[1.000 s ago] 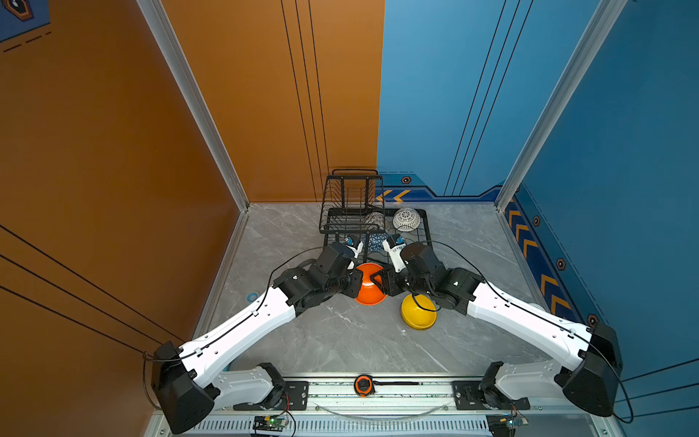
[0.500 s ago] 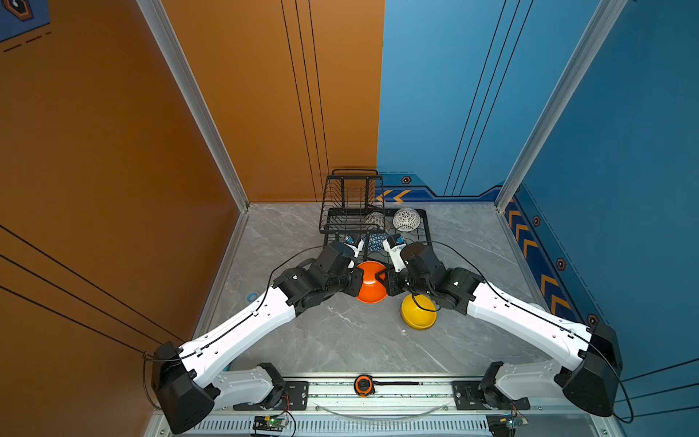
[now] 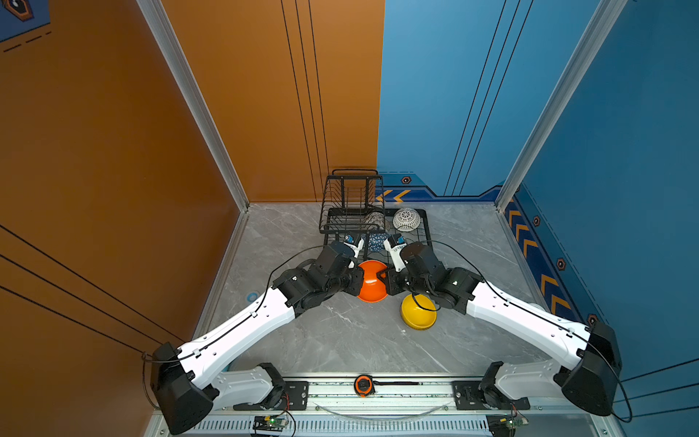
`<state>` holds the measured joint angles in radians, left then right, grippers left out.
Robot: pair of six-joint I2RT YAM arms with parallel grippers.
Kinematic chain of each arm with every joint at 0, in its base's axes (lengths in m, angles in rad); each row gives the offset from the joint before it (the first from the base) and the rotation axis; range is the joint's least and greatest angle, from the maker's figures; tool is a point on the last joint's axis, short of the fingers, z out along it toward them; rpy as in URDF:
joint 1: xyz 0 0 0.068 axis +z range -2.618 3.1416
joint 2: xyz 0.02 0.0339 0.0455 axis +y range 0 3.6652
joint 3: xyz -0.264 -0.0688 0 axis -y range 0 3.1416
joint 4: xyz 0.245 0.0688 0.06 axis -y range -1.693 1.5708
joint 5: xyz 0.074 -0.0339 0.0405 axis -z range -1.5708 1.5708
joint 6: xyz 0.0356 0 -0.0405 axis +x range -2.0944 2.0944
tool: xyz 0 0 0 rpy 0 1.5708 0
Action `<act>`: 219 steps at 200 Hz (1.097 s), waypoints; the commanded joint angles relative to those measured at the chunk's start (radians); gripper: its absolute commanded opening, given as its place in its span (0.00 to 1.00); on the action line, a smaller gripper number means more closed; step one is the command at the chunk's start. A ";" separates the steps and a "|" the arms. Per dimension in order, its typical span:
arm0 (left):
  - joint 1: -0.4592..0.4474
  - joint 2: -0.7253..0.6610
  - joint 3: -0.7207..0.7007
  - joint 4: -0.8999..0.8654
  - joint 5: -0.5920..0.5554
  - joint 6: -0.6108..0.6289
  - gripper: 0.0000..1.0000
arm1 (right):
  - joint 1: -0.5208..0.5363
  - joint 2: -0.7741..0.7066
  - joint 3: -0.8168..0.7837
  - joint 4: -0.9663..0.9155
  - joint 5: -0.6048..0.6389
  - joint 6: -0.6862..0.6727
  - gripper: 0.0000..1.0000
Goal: Load bowls into a dish rack
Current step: Place the bowl in the dish rack.
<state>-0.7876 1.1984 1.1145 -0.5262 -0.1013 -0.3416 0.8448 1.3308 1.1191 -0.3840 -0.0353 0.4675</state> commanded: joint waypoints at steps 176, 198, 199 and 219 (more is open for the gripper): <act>0.149 -0.152 -0.117 -0.112 0.081 0.030 0.98 | -0.136 -0.102 -0.050 0.035 0.334 -0.483 0.00; 0.165 -0.155 -0.121 -0.116 0.093 0.034 0.98 | -0.194 -0.127 -0.097 0.151 0.413 -0.573 0.00; 0.165 -0.156 -0.122 -0.116 0.094 0.033 0.98 | -0.195 -0.127 -0.100 0.159 0.416 -0.576 0.00; 0.176 -0.157 -0.121 -0.119 0.101 0.036 0.98 | -0.229 -0.126 -0.146 0.299 0.481 -0.667 0.00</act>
<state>-0.6277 1.0561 1.0012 -0.6254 -0.0330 -0.3283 0.6487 1.2198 1.0229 -0.2932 0.3099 -0.0509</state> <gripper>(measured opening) 0.978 0.112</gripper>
